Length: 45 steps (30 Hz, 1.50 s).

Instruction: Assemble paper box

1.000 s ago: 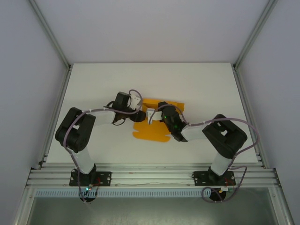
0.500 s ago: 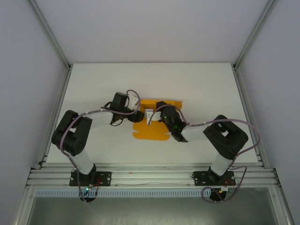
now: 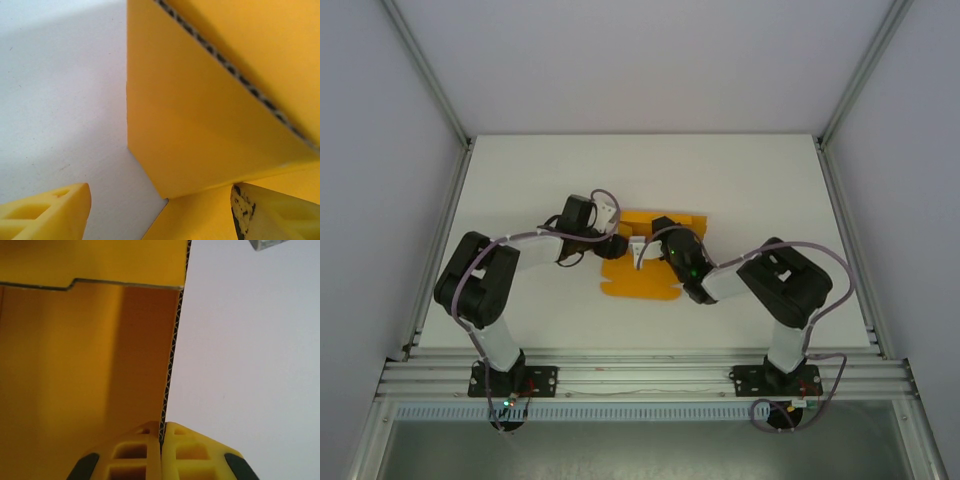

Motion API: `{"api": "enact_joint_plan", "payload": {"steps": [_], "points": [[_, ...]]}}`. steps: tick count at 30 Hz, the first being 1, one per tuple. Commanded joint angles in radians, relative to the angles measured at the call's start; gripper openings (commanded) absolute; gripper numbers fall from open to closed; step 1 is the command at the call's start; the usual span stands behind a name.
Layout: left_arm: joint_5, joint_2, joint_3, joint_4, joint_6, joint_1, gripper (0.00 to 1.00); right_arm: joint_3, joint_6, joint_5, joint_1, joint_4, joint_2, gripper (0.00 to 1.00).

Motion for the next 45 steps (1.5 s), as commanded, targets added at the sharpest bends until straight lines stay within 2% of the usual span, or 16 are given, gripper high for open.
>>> {"api": "enact_joint_plan", "payload": {"steps": [1, 4, 8, 10, 15, 20, 24, 26, 30, 33, 39, 45], "points": [[-0.053, 0.019, 0.002, 0.008, -0.015, -0.003, 0.74, -0.052, -0.044, -0.009, 0.025, -0.033, 0.072, 0.00], [-0.032, 0.035, 0.013, 0.046, -0.011, -0.003, 0.74, -0.050, -0.071, -0.028, 0.023, -0.032, 0.067, 0.00], [-0.011, 0.080, 0.122, -0.024, 0.046, -0.006, 0.74, -0.037, 0.044, -0.082, 0.028, -0.151, -0.034, 0.00], [0.024, 0.102, 0.153, -0.008, 0.062, -0.008, 0.74, -0.017, 0.094, -0.103, 0.028, -0.240, -0.077, 0.00], [0.031, 0.142, 0.226, -0.026, 0.076, -0.021, 0.73, -0.003, 0.102, -0.113, 0.027, -0.290, -0.071, 0.00], [0.025, 0.134, 0.197, 0.061, 0.069, -0.043, 0.69, 0.060, 0.235, -0.107, 0.005, -0.530, -0.083, 0.00], [-0.004, 0.107, 0.157, 0.147, 0.060, -0.054, 0.67, 0.082, 0.269, -0.119, -0.012, -0.611, -0.095, 0.00], [-0.022, 0.094, 0.131, 0.185, 0.046, -0.055, 0.62, 0.090, 0.274, -0.131, -0.018, -0.654, -0.100, 0.00], [-0.100, 0.112, 0.135, 0.203, 0.046, -0.054, 0.49, 0.086, 0.270, -0.126, -0.019, -0.627, -0.100, 0.00], [-0.088, 0.131, 0.172, 0.171, 0.041, -0.054, 0.44, 0.103, 0.289, -0.133, -0.019, -0.678, -0.103, 0.00], [-0.108, 0.149, 0.194, 0.200, -0.029, -0.057, 0.23, 0.112, 0.315, -0.150, -0.018, -0.692, -0.099, 0.00], [-0.306, 0.186, 0.215, 0.204, -0.117, -0.080, 0.18, 0.125, 0.351, -0.149, -0.018, -0.727, -0.099, 0.00]]}}
